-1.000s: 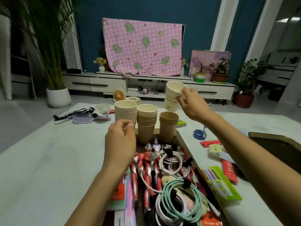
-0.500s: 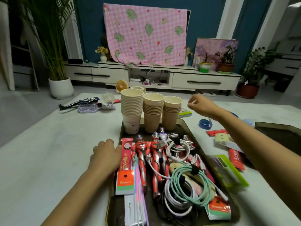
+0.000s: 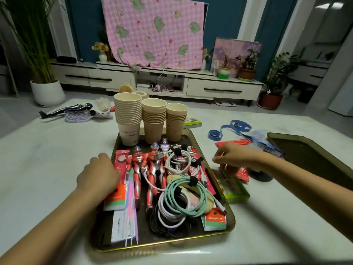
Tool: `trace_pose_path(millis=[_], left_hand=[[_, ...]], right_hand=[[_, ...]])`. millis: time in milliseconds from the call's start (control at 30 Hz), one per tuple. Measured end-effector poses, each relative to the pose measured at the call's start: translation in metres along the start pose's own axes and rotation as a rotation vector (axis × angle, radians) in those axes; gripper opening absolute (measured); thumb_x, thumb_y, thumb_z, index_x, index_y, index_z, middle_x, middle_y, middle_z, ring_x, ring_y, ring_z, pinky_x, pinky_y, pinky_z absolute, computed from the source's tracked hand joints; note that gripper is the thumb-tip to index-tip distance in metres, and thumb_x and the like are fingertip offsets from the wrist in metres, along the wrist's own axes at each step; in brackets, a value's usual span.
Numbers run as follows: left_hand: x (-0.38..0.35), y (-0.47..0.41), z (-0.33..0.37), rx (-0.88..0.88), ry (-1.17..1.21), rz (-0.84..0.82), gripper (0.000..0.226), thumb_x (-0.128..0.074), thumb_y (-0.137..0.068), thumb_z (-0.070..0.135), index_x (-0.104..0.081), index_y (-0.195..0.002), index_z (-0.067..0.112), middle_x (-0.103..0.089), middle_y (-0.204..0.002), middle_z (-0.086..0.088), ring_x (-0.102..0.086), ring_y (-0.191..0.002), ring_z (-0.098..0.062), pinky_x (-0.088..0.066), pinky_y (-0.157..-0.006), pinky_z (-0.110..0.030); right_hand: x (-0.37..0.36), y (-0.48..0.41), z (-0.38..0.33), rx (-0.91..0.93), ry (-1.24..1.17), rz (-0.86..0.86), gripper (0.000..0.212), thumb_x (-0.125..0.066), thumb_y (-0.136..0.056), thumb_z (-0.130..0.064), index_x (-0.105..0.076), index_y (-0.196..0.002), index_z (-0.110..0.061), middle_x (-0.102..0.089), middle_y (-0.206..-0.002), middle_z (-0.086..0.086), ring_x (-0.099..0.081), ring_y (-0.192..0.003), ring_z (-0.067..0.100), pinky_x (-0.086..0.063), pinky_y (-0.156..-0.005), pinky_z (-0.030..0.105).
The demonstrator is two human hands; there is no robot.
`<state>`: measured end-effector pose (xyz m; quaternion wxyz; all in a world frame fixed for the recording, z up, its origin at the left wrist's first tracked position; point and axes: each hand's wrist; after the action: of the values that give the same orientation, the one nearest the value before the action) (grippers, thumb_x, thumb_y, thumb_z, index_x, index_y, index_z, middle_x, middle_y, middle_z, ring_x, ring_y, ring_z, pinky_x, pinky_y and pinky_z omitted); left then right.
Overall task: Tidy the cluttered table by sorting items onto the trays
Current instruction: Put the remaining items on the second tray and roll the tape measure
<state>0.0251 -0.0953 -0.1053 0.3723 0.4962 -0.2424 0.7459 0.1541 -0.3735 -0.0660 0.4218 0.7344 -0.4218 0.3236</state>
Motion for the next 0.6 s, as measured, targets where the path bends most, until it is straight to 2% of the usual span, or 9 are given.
trace_pose_path(millis=[100, 167, 233, 333, 433, 600], left_hand=[[-0.006, -0.003, -0.009, -0.003, -0.013, -0.054, 0.017, -0.044, -0.094, 0.024, -0.047, -0.088, 0.009, -0.059, -0.105, -0.016, -0.052, -0.081, -0.025, -0.038, -0.065, -0.029], [-0.009, -0.006, -0.016, -0.023, 0.007, -0.051, 0.022, -0.042, -0.095, 0.027, -0.049, -0.085, 0.009, -0.061, -0.103, -0.016, -0.055, -0.082, -0.027, -0.039, -0.066, -0.029], [-0.010, -0.007, -0.019, -0.042, 0.012, -0.020, 0.025, -0.042, -0.096, 0.028, -0.049, -0.079, 0.010, -0.062, -0.101, -0.016, -0.052, -0.075, -0.024, -0.037, -0.064, -0.029], [-0.011, -0.008, -0.021, -0.054, 0.031, 0.002, 0.026, -0.044, -0.095, 0.030, -0.048, -0.077, 0.012, -0.063, -0.099, -0.014, -0.048, -0.066, -0.019, -0.036, -0.059, -0.027], [-0.013, -0.012, -0.025, -0.050, 0.038, -0.002, 0.025, -0.044, -0.095, 0.033, -0.049, -0.082, 0.012, -0.064, -0.099, -0.012, -0.055, -0.075, -0.021, -0.040, -0.064, -0.027], [-0.001, -0.022, -0.050, 0.017, 0.004, 0.035, 0.023, -0.045, -0.094, 0.034, -0.050, -0.090, 0.012, -0.063, -0.104, -0.011, -0.058, -0.082, -0.021, -0.041, -0.065, -0.028]], right_hand=[[-0.020, -0.002, -0.006, 0.008, -0.023, 0.052, 0.023, -0.049, -0.095, -0.026, -0.064, -0.095, -0.009, -0.065, -0.077, 0.002, -0.059, -0.056, 0.007, -0.045, -0.044, 0.019], [-0.027, -0.009, -0.013, 0.031, 0.065, 0.118, 0.025, -0.052, -0.093, -0.024, -0.067, -0.096, -0.004, -0.066, -0.088, 0.008, -0.057, -0.067, 0.012, -0.045, -0.056, 0.023], [-0.030, -0.014, -0.019, 0.012, 0.114, 0.168, 0.025, -0.053, -0.091, -0.019, -0.068, -0.095, 0.001, -0.067, -0.095, 0.015, -0.057, -0.076, 0.020, -0.042, -0.063, 0.025], [-0.031, -0.017, -0.022, -0.013, 0.129, 0.190, 0.022, -0.053, -0.087, -0.012, -0.068, -0.091, 0.004, -0.066, -0.090, 0.019, -0.054, -0.071, 0.022, -0.037, -0.053, 0.024], [-0.032, -0.018, -0.025, -0.029, 0.074, 0.166, 0.019, -0.053, -0.089, -0.011, -0.067, -0.085, 0.002, -0.064, -0.077, 0.013, -0.054, -0.058, 0.015, -0.035, -0.038, 0.015], [-0.047, -0.026, -0.052, 0.021, -0.002, 0.146, 0.019, -0.052, -0.089, -0.008, -0.065, -0.078, 0.001, -0.058, -0.059, 0.008, -0.053, -0.042, 0.013, -0.039, -0.034, 0.017]])
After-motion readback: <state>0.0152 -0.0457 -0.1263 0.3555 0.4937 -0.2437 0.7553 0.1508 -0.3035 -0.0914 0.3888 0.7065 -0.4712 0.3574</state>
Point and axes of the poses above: each hand's wrist, its own y-axis away from the middle knuckle, its own x-axis out of the back of the hand, z = x × y
